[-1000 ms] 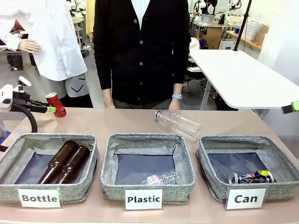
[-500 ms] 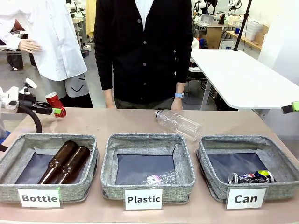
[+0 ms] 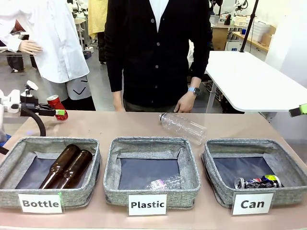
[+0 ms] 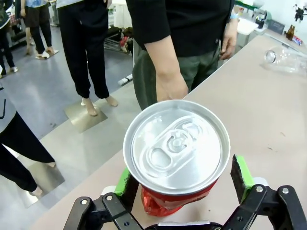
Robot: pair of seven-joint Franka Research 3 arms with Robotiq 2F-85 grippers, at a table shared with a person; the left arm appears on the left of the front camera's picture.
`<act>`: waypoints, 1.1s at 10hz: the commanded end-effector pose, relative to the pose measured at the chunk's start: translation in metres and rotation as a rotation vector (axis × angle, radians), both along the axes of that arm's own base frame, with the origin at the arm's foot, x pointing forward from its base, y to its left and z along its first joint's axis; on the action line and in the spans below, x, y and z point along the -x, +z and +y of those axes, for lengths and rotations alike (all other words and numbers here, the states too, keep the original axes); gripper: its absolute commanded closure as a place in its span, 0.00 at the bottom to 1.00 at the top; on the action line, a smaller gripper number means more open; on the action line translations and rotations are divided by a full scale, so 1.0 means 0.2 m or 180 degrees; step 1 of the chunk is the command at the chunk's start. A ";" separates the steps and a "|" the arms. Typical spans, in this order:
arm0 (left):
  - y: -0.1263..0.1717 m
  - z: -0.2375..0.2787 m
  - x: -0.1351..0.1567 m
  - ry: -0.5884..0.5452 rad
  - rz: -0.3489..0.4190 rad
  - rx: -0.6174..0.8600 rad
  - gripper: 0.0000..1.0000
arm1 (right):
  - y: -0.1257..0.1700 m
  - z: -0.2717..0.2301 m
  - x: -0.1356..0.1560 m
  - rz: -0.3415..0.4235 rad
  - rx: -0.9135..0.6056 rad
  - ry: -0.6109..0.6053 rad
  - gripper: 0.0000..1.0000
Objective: Sort the can waste into the basket.
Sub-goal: Pick up the can waste from the table and place it in the right Fabric basket.
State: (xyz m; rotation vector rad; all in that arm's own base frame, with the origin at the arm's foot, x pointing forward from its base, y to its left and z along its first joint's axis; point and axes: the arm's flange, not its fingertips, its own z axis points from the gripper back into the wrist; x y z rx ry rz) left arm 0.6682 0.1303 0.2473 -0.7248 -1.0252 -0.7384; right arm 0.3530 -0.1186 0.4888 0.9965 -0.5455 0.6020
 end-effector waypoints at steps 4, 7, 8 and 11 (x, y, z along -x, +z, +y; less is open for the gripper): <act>-0.02 -0.01 -0.02 -0.0090 -0.0201 0.0138 0.65 | 0.00 -0.01 0.00 -0.0044 0.0054 0.0015 0.00; 0.00 -0.01 0.00 -0.0091 -0.0257 0.0178 1.00 | 0.00 -0.01 0.00 -0.0044 0.0054 0.0015 0.00; 0.01 -0.01 0.01 -0.0083 -0.0287 0.0211 1.00 | 0.00 -0.01 0.00 -0.0044 0.0054 0.0015 0.00; 0.28 0.07 0.15 -0.0116 -0.0435 0.0424 1.00 | 0.00 -0.01 0.00 -0.0044 0.0054 0.0015 0.00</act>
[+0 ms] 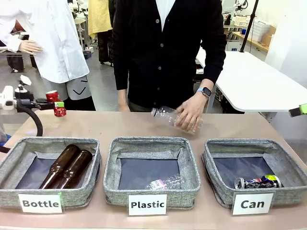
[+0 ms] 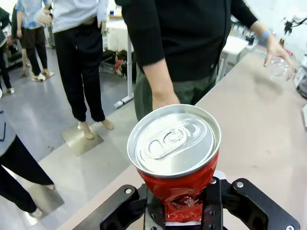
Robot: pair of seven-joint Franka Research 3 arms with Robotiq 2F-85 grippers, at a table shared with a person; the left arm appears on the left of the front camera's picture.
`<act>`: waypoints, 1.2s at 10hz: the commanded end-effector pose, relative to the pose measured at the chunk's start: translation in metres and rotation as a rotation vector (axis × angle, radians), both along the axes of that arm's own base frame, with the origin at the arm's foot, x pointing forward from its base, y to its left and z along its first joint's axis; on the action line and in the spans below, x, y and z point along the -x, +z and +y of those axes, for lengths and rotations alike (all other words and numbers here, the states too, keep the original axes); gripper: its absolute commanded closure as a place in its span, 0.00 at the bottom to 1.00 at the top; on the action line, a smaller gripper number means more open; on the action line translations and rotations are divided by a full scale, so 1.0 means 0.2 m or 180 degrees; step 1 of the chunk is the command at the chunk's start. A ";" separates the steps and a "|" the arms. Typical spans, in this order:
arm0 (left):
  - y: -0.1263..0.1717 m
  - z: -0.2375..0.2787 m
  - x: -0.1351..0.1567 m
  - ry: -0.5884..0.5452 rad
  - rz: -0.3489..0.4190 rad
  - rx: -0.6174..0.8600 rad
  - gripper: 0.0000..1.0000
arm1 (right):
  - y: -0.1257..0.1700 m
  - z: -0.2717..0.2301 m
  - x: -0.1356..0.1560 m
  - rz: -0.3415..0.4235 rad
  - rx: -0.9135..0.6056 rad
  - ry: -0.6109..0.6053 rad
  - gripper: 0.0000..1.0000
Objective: Sort the can waste into the basket.
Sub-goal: Pick up the can waste from the table and place it in the right Fabric basket.
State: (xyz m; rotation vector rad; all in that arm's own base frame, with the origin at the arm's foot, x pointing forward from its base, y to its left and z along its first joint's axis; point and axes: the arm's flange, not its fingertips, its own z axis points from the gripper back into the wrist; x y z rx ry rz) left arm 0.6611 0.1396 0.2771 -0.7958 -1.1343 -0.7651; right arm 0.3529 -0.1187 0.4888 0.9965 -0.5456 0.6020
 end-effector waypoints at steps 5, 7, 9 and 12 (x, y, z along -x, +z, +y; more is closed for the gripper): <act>0.76 0.17 1.04 -0.1098 0.0282 0.0040 1.00 | 0.00 -0.01 0.00 -0.0044 0.0055 0.0015 0.00; 0.73 0.15 1.38 -0.1024 -0.0117 0.0117 1.00 | 0.00 -0.01 0.00 -0.0044 0.0055 0.0015 0.00; 0.80 0.20 1.28 -0.1170 0.0181 0.0108 0.75 | 0.00 -0.01 0.00 -0.0044 0.0055 0.0015 0.00; 0.59 0.04 1.27 -0.1574 0.0642 0.1036 0.72 | 0.00 -0.01 0.00 -0.0044 0.0055 0.0015 0.00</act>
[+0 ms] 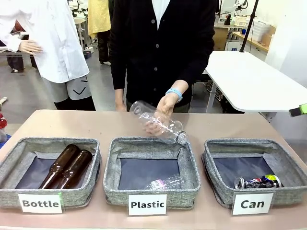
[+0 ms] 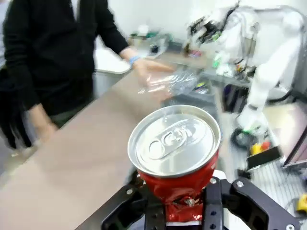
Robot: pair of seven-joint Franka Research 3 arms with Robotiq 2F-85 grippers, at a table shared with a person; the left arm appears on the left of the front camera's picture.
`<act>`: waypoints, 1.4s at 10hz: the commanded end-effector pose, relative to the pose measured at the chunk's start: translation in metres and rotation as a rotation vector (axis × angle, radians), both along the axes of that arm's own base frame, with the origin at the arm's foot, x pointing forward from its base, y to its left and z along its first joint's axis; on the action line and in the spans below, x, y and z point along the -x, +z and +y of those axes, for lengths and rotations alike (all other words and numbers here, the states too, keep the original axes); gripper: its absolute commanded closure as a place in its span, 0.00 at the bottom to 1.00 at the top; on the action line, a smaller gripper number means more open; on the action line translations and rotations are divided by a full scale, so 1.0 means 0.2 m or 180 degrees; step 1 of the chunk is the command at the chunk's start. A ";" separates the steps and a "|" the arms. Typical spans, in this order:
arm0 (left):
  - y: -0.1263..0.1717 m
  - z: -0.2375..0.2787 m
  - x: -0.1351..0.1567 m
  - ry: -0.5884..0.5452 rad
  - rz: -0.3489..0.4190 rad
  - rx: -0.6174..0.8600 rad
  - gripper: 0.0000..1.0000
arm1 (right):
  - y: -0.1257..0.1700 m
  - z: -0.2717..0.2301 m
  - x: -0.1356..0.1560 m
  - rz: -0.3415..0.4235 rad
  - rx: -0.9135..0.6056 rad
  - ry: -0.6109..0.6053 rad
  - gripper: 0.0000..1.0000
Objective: Sort the can waste into the basket.
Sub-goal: Pick up the can waste from the table and place it in the right Fabric basket.
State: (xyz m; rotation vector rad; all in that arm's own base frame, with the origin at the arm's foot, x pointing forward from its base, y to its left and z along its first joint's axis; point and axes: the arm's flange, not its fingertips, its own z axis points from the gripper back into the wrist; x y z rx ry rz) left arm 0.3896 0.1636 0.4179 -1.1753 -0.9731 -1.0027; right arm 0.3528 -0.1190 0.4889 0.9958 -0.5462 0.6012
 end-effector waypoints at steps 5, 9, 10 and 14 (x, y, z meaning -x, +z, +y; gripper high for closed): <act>-0.13 -1.18 -0.20 -0.1042 0.0592 0.0151 0.72 | 0.00 -0.01 0.00 -0.0043 0.0053 0.0018 0.00; -0.15 -1.07 -0.18 -0.0807 0.0564 0.0020 0.72 | 0.00 -0.01 0.00 -0.0043 0.0053 0.0018 0.00; -0.16 -1.08 -0.18 -0.0797 0.0535 -0.0002 0.72 | 0.00 -0.01 0.00 -0.0043 0.0053 0.0018 0.00; -0.10 -1.06 -0.17 -0.0693 0.0587 -0.0028 0.72 | 0.00 -0.01 0.00 -0.0043 0.0053 0.0018 0.00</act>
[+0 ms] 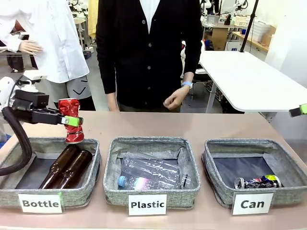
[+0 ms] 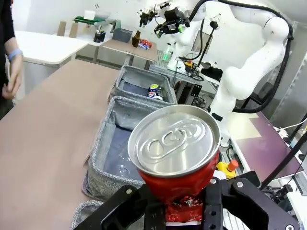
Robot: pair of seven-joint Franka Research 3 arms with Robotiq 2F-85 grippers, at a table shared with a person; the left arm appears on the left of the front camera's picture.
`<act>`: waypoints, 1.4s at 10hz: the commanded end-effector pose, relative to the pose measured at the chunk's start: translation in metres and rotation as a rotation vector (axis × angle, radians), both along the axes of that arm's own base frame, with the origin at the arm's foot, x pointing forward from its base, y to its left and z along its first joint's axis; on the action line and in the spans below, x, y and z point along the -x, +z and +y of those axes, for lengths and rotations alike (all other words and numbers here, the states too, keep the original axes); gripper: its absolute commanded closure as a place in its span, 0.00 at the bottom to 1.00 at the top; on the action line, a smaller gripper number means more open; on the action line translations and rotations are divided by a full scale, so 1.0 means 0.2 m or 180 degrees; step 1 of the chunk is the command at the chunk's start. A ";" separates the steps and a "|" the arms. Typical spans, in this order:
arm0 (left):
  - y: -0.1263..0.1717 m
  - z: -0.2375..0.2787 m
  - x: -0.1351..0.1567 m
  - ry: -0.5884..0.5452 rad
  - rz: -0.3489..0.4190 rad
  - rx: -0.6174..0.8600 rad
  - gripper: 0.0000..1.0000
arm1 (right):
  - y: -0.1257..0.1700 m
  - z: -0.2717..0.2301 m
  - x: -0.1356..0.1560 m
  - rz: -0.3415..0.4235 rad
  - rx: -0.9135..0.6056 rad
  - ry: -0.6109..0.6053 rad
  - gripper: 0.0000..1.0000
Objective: Sort the can waste into the basket.
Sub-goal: Pick up the can waste from the table and place it in the right Fabric basket.
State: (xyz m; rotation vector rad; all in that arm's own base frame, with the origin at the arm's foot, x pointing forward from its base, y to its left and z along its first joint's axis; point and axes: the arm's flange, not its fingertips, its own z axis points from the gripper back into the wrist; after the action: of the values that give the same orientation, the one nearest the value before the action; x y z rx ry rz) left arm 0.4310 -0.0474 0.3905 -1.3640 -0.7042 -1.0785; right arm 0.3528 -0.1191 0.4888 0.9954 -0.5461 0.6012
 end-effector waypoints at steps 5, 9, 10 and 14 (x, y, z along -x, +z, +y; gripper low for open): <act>0.52 -0.51 0.32 -0.0188 -0.0722 -0.0677 0.72 | 0.00 -0.01 0.00 -0.0043 0.0052 0.0019 0.00; 0.45 -1.37 0.34 -0.0934 -0.1742 -0.0966 0.72 | 0.24 -0.45 0.52 0.0044 0.0205 -0.0468 0.00; 0.41 -1.59 0.35 -0.1216 -0.1893 -0.1018 0.72 | 0.26 -0.56 0.67 -0.0061 0.0140 -0.0678 0.00; 0.37 -2.16 0.29 -0.1277 -0.2221 -0.1041 0.72 | 0.12 -0.72 0.87 -0.0150 0.0162 -0.0847 0.00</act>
State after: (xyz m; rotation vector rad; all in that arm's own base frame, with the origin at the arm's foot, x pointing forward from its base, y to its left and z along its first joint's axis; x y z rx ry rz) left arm 0.3607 -0.4686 0.4524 -0.8477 -0.7019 -1.9895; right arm 0.1672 -0.2679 0.5218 0.8648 -0.7245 0.3649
